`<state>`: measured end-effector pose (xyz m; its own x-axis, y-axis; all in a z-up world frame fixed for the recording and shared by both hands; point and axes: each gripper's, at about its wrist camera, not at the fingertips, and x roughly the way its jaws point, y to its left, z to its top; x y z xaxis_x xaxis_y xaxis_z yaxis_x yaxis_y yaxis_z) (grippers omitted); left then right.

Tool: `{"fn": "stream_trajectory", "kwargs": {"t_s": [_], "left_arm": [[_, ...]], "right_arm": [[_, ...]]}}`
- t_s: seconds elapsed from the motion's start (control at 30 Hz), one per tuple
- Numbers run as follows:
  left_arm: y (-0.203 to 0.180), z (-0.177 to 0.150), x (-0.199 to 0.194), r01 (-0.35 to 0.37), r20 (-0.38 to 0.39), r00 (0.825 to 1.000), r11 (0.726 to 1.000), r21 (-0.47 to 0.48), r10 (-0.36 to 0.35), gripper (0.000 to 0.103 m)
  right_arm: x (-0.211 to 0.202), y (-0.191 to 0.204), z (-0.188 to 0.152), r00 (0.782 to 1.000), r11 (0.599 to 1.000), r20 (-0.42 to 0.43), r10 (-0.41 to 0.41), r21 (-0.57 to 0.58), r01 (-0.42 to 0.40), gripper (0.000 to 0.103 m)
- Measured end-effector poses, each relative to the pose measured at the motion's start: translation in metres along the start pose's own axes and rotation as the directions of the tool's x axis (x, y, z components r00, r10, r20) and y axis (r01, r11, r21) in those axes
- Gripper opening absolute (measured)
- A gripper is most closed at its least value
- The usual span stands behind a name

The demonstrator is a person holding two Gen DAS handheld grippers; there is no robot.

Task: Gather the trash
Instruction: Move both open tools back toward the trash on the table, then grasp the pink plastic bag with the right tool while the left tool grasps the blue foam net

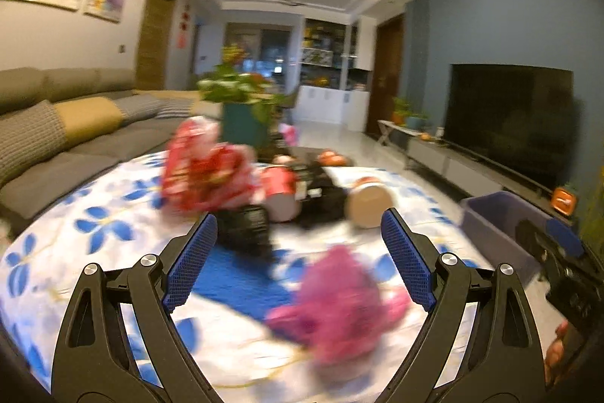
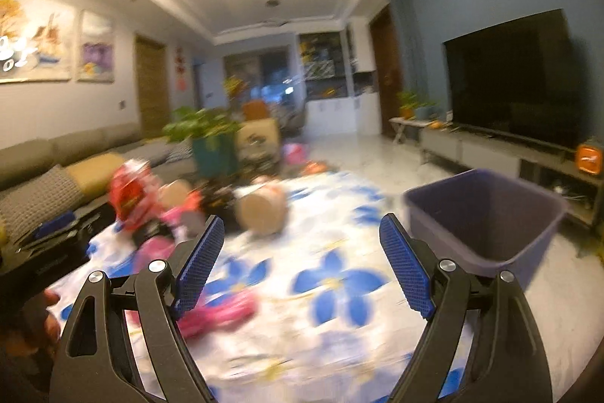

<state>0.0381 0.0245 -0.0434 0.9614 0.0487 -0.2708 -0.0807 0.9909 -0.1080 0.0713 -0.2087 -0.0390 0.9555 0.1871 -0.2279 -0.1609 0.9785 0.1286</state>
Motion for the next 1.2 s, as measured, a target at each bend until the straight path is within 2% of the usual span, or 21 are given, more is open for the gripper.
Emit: {"fn": "stream_trajectory", "kwargs": {"t_s": [0.23,0.3,0.53,0.77,1.0,1.07,1.2], "left_arm": [[0.06,-0.01,-0.01,-0.12,-0.003,0.993,0.991,-0.057,0.12,0.087],[0.073,-0.012,-0.011,-0.134,-0.01,0.991,0.988,-0.079,0.133,0.087],[0.09,-0.019,-0.012,-0.153,-0.019,0.988,0.984,-0.091,0.152,0.087],[0.091,-0.028,0.001,-0.144,-0.043,0.989,0.986,-0.086,0.141,0.087],[0.081,-0.038,0.016,-0.109,-0.074,0.992,0.992,-0.068,0.104,0.087],[0.075,-0.041,0.021,-0.097,-0.084,0.992,0.994,-0.058,0.092,0.087],[0.067,-0.045,0.031,-0.073,-0.112,0.991,0.996,-0.045,0.067,0.087]], "right_arm": [[0.016,0.061,-0.024,0.989,0.991,-0.081,0.121,-0.047,-0.125,0.082],[0.025,0.074,-0.03,0.983,0.987,-0.108,0.147,-0.055,-0.153,0.076],[0.04,0.102,-0.042,0.968,0.974,-0.149,0.203,-0.073,-0.216,0.076],[0.062,0.107,-0.056,0.956,0.97,-0.21,0.205,-0.086,-0.226,0.046],[0.07,0.102,-0.063,0.949,0.967,-0.229,0.218,-0.081,-0.242,0.016],[0.069,0.099,-0.063,0.949,0.967,-0.228,0.218,-0.08,-0.242,0.009],[0.062,0.089,-0.057,0.958,0.972,-0.195,0.21,-0.063,-0.226,0.006]]}}
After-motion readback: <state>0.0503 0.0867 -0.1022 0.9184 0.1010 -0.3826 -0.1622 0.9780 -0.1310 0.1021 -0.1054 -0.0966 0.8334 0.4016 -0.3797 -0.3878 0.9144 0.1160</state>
